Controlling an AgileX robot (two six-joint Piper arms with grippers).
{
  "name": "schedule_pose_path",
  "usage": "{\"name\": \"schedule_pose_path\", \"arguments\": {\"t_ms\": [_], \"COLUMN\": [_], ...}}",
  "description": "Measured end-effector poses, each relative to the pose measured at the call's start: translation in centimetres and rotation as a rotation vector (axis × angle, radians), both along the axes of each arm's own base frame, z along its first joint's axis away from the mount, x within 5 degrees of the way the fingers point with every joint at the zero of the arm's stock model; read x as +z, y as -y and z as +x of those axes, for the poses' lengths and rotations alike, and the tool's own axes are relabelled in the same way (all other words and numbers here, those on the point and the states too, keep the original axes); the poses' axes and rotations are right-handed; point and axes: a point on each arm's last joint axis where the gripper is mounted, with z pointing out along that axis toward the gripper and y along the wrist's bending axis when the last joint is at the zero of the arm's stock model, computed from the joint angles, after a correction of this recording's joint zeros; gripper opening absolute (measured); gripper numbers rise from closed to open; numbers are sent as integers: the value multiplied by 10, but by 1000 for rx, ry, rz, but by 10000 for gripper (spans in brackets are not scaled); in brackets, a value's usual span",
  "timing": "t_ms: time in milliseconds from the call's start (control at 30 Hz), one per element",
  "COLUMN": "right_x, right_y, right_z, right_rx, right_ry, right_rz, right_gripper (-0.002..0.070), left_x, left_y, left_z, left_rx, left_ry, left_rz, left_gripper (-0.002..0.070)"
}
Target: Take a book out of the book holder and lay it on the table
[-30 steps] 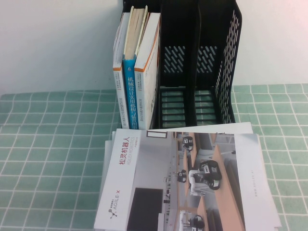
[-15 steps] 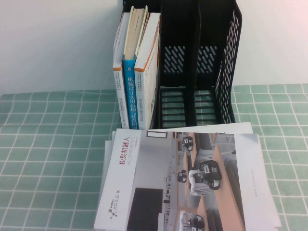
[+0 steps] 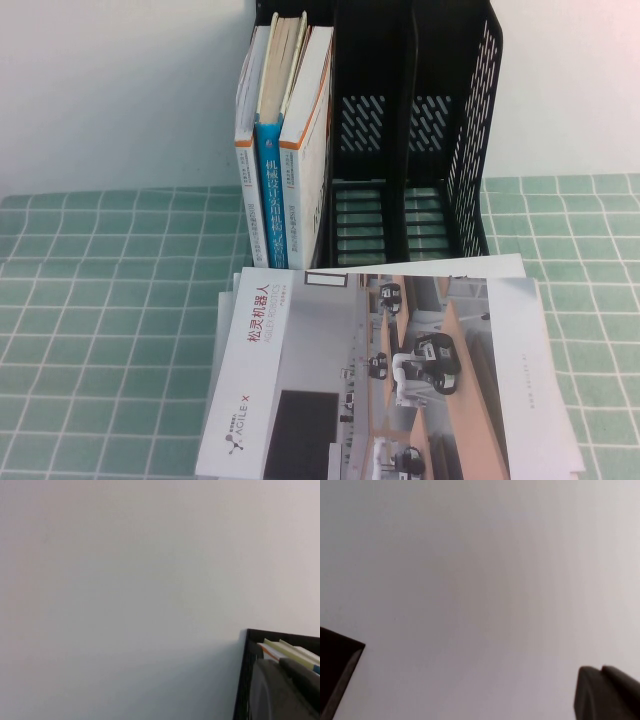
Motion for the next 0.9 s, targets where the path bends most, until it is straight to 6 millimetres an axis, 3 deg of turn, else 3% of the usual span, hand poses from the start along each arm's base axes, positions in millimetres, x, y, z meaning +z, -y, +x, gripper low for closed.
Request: {"name": "schedule_pose_path", "arguments": {"t_ms": [100, 233, 367, 500, 700, 900], "right_x": [19, 34, 42, 39, 29, 44], "right_y": [0, 0, -6, -8, -4, 0], "right_z": [-4, 7, 33, 65, 106, 132], "right_rx": [-9, 19, 94, 152, 157, 145], "right_ry": [13, -40, -131, -256, -423, -448], "right_rz": [-6, 25, -19, -30, -16, -14], "right_gripper": [-2, -2, -2, -2, -2, -2], "left_x": [23, 38, 36, 38, 58, 75], "left_y": [1, 2, 3, 4, 7, 22], "left_z": [-1, 9, 27, 47, 78, 106], "left_rx": [-9, -12, -14, -16, -17, -103], "left_ry": [-63, -120, -169, -247, -345, -476], "left_rz": [8, 13, -13, -25, -20, 11], "left_gripper": [-3, -3, -3, -3, -3, -3]}}
